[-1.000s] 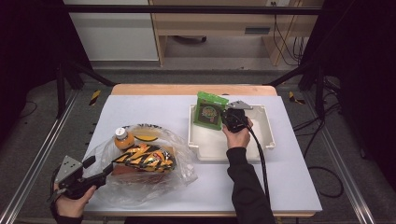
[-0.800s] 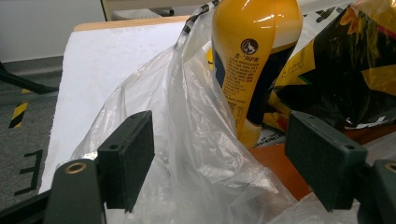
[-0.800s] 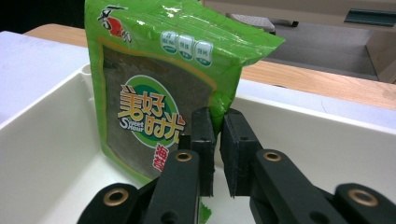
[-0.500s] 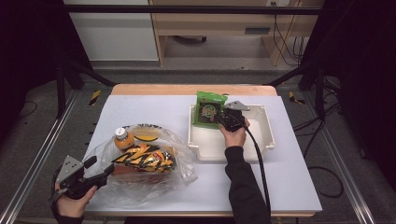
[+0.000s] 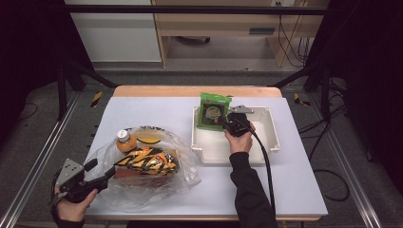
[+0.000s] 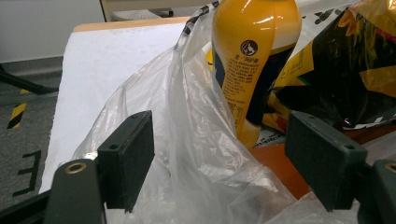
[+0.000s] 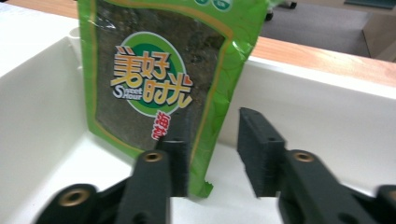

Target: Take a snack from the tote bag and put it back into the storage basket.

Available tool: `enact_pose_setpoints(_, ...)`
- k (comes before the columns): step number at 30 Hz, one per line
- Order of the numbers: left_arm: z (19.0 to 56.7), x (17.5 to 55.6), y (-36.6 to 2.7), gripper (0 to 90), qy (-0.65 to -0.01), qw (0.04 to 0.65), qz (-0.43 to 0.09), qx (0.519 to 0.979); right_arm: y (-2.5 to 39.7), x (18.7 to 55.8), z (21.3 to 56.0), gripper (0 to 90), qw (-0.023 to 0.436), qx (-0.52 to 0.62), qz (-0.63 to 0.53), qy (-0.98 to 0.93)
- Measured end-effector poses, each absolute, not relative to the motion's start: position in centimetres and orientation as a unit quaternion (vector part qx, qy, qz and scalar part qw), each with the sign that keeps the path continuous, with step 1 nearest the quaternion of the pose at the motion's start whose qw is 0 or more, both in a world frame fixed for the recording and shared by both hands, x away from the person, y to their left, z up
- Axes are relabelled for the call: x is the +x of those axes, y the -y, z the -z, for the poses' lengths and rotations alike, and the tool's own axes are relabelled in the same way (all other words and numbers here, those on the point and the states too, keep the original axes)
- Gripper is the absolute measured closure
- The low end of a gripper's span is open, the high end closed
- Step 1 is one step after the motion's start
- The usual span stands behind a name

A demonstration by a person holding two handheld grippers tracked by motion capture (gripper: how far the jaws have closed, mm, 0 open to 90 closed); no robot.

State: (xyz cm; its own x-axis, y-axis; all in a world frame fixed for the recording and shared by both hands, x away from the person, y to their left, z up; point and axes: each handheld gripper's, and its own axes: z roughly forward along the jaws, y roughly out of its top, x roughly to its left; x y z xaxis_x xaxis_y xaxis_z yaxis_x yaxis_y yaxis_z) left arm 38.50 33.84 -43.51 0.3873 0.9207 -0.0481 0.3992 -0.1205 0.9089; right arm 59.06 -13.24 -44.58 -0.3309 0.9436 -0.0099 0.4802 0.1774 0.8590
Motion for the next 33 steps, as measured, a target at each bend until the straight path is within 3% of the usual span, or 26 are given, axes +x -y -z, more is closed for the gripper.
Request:
enact_pose_setpoints(2, 43.5, 38.5, -33.8, 23.8, -0.475, 0.461, -0.282, 0.694, 13.2, 59.3, 44.7, 77.4, 0.288, 0.503, -0.402, -0.709)
enact_pose_setpoints(11, 43.5, 38.5, -34.0, 23.8, -0.476, 0.461, -0.283, 0.693, 13.2, 59.9, 45.1, 81.1, 0.293, 0.493, -0.415, -0.706)
enact_pose_setpoints(26, 43.3, 38.3, -34.0, 23.8, -0.476, 0.464, -0.284, 0.691, 13.3, 56.8, 41.8, 50.8, 0.304, 0.467, -0.432, -0.709)
enact_pose_setpoints(33, 42.8, 38.1, -33.8, 24.1, -0.471, 0.472, -0.284, 0.689, 13.3, 53.5, 39.7, 46.5, 0.295, 0.439, -0.462, -0.712)
